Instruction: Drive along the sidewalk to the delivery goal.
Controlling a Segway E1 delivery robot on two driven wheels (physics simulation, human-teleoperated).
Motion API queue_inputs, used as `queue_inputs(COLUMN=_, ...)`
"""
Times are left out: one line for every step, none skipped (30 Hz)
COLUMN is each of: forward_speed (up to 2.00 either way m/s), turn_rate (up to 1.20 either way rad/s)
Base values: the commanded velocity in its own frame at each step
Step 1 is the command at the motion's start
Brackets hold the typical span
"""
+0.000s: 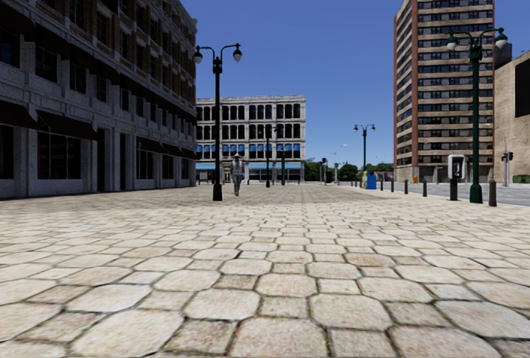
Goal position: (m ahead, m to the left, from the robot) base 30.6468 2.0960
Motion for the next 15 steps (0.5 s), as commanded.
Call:
queue_inputs(forward_speed=2.0, turn_rate=0.73)
queue_inputs(forward_speed=2.0, turn_rate=0.73)
queue_inputs(forward_speed=2.0, turn_rate=0.73)
queue_inputs(forward_speed=2.0, turn_rate=0.73)
queue_inputs(forward_speed=2.0, turn_rate=0.73)
queue_inputs(forward_speed=2.0, turn_rate=0.73)
queue_inputs(forward_speed=2.0, turn_rate=0.73)
queue_inputs(forward_speed=2.0, turn_rate=0.73)
queue_inputs(forward_speed=2.0, turn_rate=0.73)
queue_inputs(forward_speed=2.0, turn_rate=0.73)
queue_inputs(forward_speed=2.0, turn_rate=0.73)
queue_inputs(forward_speed=2.0, turn_rate=0.73)
queue_inputs(forward_speed=2.0, turn_rate=0.73)
queue_inputs(forward_speed=2.0, turn_rate=0.73)
queue_inputs(forward_speed=2.0, turn_rate=0.73)
